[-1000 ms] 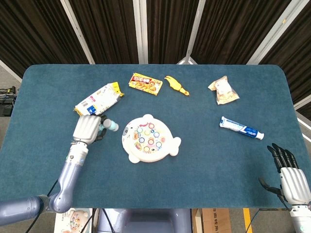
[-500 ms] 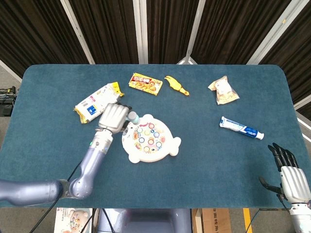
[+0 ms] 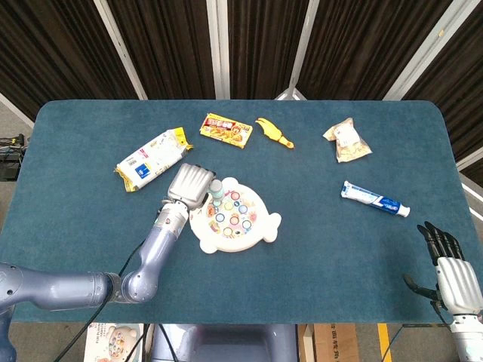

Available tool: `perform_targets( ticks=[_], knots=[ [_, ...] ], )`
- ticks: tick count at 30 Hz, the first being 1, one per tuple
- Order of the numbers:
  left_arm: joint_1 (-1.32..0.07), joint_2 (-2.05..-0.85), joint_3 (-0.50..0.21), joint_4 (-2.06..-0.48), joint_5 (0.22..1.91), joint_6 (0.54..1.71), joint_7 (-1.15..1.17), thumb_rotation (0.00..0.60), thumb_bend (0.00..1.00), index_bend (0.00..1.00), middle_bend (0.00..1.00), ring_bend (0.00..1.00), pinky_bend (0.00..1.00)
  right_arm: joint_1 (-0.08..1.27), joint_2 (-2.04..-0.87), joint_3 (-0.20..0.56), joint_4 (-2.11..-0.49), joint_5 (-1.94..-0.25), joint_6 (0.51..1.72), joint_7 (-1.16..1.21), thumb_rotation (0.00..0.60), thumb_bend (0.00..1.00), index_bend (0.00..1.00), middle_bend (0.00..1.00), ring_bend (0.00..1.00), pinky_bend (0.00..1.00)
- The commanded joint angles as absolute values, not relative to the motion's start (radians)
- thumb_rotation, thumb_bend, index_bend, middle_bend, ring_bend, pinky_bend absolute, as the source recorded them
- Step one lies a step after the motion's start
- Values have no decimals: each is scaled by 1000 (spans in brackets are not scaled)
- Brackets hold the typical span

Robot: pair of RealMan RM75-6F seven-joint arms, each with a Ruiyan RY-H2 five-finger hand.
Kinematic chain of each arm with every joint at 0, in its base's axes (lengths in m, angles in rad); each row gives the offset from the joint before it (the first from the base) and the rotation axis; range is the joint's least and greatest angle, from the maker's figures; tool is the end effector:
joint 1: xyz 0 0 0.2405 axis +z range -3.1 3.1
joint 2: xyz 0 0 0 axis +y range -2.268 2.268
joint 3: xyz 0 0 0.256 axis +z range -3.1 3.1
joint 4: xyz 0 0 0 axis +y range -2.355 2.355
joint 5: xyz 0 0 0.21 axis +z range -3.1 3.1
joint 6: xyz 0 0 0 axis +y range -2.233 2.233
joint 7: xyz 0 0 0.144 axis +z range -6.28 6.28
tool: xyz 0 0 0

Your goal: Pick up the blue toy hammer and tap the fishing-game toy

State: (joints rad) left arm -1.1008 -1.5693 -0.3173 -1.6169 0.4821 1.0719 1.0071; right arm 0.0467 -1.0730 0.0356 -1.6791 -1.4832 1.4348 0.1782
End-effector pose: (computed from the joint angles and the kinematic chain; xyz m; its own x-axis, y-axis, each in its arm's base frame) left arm -0.0324 0.3822 -0.0103 0.6678 0.1770 0.7230 0.7299 -0.3456 -0.5897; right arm -0.3138 -0.1650 0.1597 0.2015 -0.0742 0.9767 -0.9771 0.0544 0.2057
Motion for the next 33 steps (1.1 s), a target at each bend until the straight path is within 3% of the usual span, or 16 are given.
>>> perform_targets(
  ticks=[1, 16, 33],
  knots=[
    [-1100, -1567, -303, -1617, 478, 1075, 993, 600, 660, 634, 596, 407, 516, 47, -1073, 35, -1680, -1484, 1434, 179, 600, 261, 0, 0, 0, 0],
    [-1116, -1622, -247, -1538, 498, 1067, 937, 600, 660, 635, 597, 408, 516, 47, -1070, 37, -1683, -1477, 1429, 185, 600, 261, 0, 0, 0, 0],
    [-1153, -1594, -278, -1609, 509, 1091, 922, 600, 661, 634, 597, 409, 516, 46, -1068, 36, -1686, -1480, 1429, 190, 600, 260, 0, 0, 0, 0]
  ],
)
